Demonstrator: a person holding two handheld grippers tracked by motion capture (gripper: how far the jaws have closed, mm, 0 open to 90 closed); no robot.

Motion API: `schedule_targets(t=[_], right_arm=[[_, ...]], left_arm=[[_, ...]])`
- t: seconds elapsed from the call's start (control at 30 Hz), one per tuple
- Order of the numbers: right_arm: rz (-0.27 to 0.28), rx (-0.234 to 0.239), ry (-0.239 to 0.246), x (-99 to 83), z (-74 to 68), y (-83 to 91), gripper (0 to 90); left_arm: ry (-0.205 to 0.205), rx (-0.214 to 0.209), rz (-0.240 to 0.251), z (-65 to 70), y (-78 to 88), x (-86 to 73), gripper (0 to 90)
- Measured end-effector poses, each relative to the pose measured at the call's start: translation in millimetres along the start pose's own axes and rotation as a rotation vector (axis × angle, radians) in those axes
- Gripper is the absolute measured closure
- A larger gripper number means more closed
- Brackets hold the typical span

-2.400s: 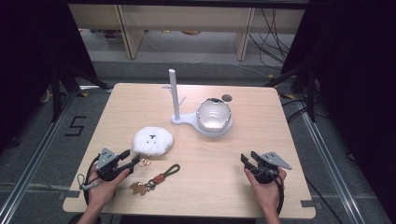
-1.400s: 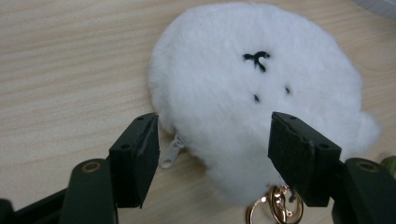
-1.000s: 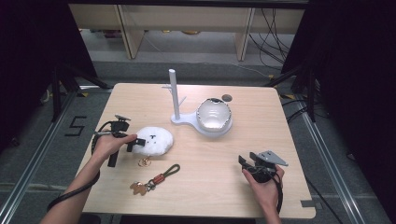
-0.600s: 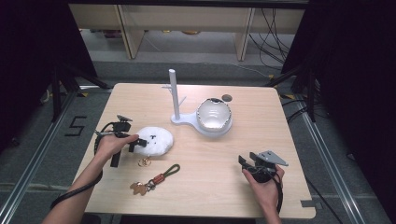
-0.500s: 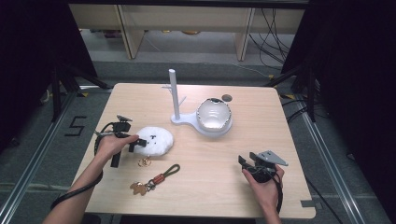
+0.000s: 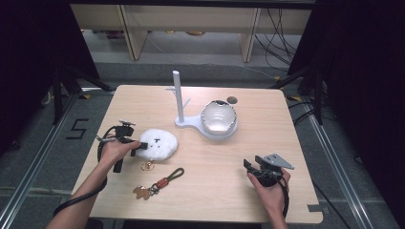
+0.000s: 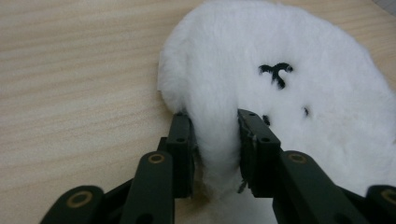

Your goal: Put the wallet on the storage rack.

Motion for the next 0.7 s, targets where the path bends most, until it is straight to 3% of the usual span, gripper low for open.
schedule_targets(t=[0.17, 0.3, 0.4, 0.57, 0.6, 0.7], right_arm=[[0.006, 0.001, -0.003, 0.1, 0.1, -0.5, 47.1], [-0.002, 0.001, -0.001, 0.0, 0.1, 0.0, 47.2], [0.006, 0.004, 0.000, 0.2, -0.2, -1.0, 48.0], [0.032, 0.017, 0.007, 0.9, -1.3, -0.9, 51.8], [0.014, 0.018, 0.007, 1.1, -1.5, 0.8, 52.4], [0.044, 0.068, -0.018, 9.3, -5.1, 3.6, 53.8]], left_arm=[[-0.066, -0.013, 0.017, 1.5, 1.9, -1.1, 73.6], [-0.074, -0.049, 0.051, 2.8, 4.9, -2.0, 75.2], [-0.090, -0.115, 0.096, 6.9, 9.4, -3.7, 76.0], [-0.168, -0.216, 0.209, 19.1, 17.3, -8.9, 76.5], [-0.183, -0.229, 0.228, 21.3, 19.4, -10.5, 76.5], [-0.223, -0.275, 0.290, 29.2, 24.9, -15.1, 76.6]])
Point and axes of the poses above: each handheld gripper's, and its own axes: y roughly backward along the jaws, x roughly out of its top, z roughly to its right, the point moved 5 cm from there along -y, roughly forward along the jaws, and after that the axes turned 14 degrees about y, right-handed, at the moved point
